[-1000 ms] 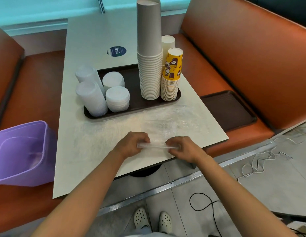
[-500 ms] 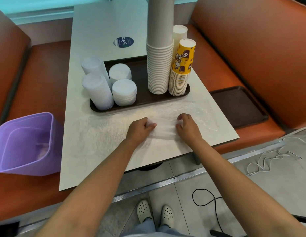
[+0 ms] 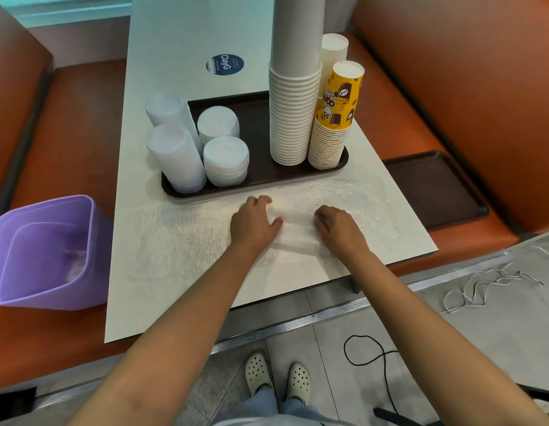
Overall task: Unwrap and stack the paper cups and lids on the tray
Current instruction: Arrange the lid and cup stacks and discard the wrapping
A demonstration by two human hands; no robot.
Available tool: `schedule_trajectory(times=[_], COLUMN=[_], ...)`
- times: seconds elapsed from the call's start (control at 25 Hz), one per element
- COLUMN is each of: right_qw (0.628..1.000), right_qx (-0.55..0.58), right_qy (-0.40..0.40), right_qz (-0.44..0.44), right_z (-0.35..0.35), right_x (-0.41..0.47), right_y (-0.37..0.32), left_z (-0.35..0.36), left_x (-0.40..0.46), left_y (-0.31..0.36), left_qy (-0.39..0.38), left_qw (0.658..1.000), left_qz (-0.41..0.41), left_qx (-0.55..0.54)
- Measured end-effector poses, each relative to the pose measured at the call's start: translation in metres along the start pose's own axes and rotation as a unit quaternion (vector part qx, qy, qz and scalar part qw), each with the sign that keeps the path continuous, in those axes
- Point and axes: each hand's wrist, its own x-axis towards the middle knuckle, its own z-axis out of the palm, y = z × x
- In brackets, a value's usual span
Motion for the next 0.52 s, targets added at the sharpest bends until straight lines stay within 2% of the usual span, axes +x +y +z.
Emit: schedule_trajectory(times=[0.04,0.12,0.2,0.36,0.52], right_qw=[1.000,0.998,0.995,0.986,0.983], right_qx=[0.021,0.059,0.098,0.144,0.177], right_qy=[0.004,0.006,-0.018,-0.088,-0.034], right_qz=[-0.013,-0.031,-0.029,0.007,0.013], right_z=[-0.001,-0.004,-0.006,-0.011,-0.005], right_x=[0.000,0.000,-0.001,-0.002,-0.007], right_y=[-0.001,-0.002,-0.002,0.000,0.003], left_z=[-0.003,-0.011,-0.016,-0.015,-0.012], left_x=[0.002,0.008,0.013,0.011,0.000], left_y=[0.001,0.002,0.001,-0.003,-0.017], left_qy=[-0.016,-0.099,-0.163,-0.151,-0.152], left_qw=[0.999,0.988,0.979,0.982,0.971], left_qz=[0.045,0.118,0.120,0.104,0.133], left_qx=[0.017,0.018,-0.022,-0.055,-0.127])
